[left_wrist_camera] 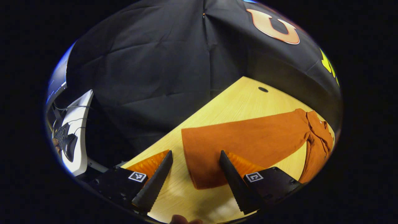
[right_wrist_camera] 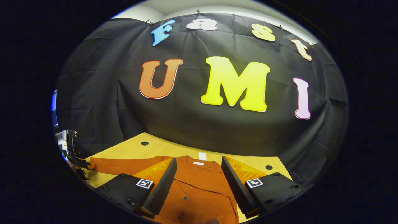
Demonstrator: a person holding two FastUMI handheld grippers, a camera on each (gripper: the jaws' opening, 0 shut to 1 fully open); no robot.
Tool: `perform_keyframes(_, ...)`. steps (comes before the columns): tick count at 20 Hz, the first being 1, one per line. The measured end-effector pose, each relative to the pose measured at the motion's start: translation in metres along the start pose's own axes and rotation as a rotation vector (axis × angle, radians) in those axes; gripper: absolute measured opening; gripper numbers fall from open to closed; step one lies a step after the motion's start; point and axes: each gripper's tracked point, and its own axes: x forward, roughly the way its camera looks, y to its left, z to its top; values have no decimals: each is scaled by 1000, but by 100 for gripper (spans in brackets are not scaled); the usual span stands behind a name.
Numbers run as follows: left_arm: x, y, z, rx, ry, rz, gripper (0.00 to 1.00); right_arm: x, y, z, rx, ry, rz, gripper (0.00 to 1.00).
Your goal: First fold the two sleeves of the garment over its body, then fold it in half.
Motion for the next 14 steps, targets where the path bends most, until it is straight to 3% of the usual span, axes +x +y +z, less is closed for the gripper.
perform_keyframes(3, 1, -6, 5, 25, -45, 11, 100, -4, -3, -3, 0, 18, -16, 92)
perform_keyframes(7, 0, -20, 3, 44, -25, -6, 84, -12, 4, -3, -28, 25, 9, 92)
perform_keyframes(10, 1, -30, 0, 22, -34, -25, 23, -13, -2, -4, -8, 31, 2, 92)
perform_keyframes(11, 0, -30, 2, 9, -36, -27, 22, -14, -6, -5, 0, 33, -7, 92)
perform_keyframes(12, 1, -30, 2, -9, -31, -35, 11, -16, -11, -7, 8, 36, -14, 92)
perform_keyframes(14, -1, -34, 3, -85, -19, -62, 5, -22, -22, -9, 12, 40, -32, 92)
